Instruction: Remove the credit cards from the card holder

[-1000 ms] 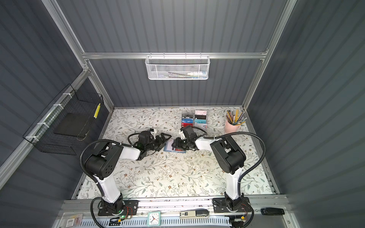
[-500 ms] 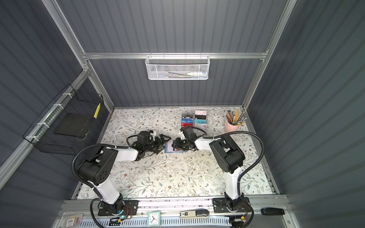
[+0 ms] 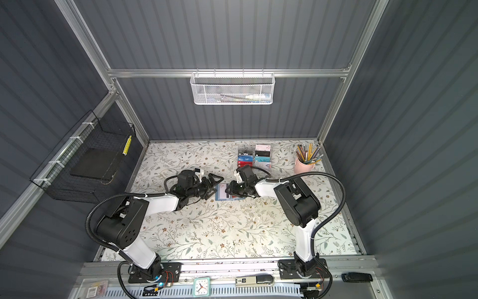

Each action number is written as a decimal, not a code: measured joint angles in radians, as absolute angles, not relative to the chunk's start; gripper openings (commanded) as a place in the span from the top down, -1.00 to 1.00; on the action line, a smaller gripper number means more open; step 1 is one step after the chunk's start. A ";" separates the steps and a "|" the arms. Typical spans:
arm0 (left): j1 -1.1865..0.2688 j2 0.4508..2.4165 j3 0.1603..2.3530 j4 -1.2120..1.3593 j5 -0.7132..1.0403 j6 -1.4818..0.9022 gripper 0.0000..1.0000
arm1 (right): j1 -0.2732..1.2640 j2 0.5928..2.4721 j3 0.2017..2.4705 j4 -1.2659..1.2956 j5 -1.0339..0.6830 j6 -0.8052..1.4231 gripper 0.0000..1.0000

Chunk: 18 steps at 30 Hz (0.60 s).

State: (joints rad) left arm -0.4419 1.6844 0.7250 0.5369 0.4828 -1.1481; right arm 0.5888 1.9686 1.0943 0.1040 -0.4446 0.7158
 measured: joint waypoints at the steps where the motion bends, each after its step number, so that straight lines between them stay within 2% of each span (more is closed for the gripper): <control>1: -0.444 1.687 0.731 0.537 0.484 -1.149 -0.99 | 0.589 1.969 1.094 0.104 -0.445 0.716 0.28; 11: -0.451 1.810 0.766 0.588 0.498 -1.176 -1.00 | 0.588 1.970 1.094 0.105 -0.446 0.719 0.31; 18: -0.451 1.812 0.766 0.598 0.498 -1.175 -0.99 | 0.585 1.970 1.094 0.107 -0.451 0.722 0.34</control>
State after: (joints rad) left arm -0.4511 1.8122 0.7658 0.5983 0.4984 -1.1751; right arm 0.5846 1.9701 1.0939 0.1074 -0.4511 0.7223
